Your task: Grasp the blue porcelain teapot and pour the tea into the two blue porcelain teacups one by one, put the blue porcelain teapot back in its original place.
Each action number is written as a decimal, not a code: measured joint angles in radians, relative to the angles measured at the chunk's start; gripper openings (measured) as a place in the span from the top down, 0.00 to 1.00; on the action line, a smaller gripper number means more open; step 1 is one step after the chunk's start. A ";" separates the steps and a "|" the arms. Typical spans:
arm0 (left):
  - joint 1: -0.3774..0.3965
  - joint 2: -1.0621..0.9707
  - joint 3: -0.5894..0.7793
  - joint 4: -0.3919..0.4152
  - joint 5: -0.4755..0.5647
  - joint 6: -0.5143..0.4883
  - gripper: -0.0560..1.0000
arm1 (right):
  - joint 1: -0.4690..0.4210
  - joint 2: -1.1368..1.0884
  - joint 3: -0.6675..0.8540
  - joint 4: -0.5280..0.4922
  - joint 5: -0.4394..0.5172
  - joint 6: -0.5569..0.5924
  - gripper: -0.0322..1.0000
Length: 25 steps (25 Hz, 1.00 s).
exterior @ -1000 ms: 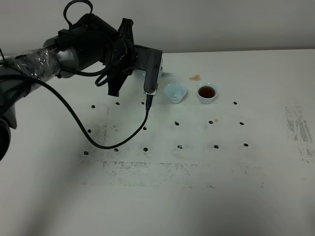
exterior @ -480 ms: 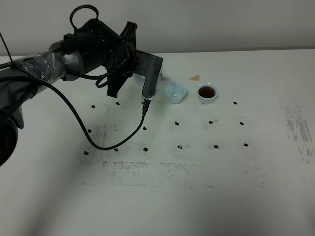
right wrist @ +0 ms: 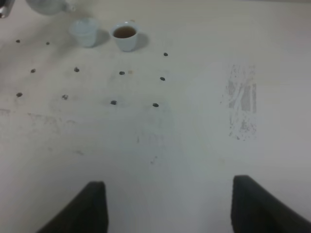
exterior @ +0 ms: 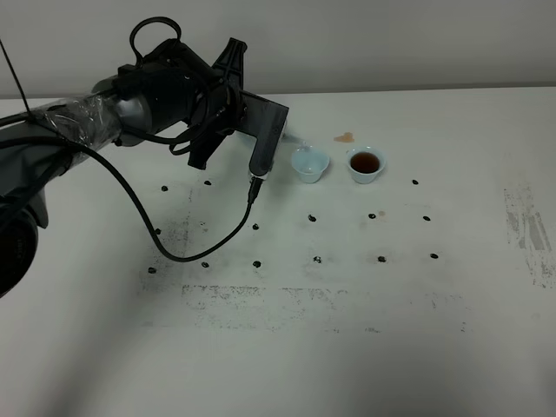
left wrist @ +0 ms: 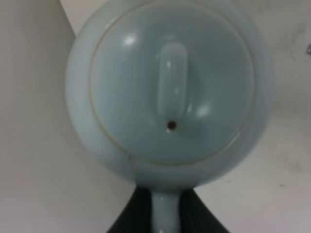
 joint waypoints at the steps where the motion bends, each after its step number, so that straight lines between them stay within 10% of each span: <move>1: -0.001 0.004 0.000 0.010 -0.005 0.004 0.87 | 0.000 0.000 0.000 0.000 0.000 0.000 0.42; 25: -0.022 0.015 0.000 0.161 -0.049 0.062 0.87 | 0.000 0.000 0.000 0.000 0.000 0.000 0.42</move>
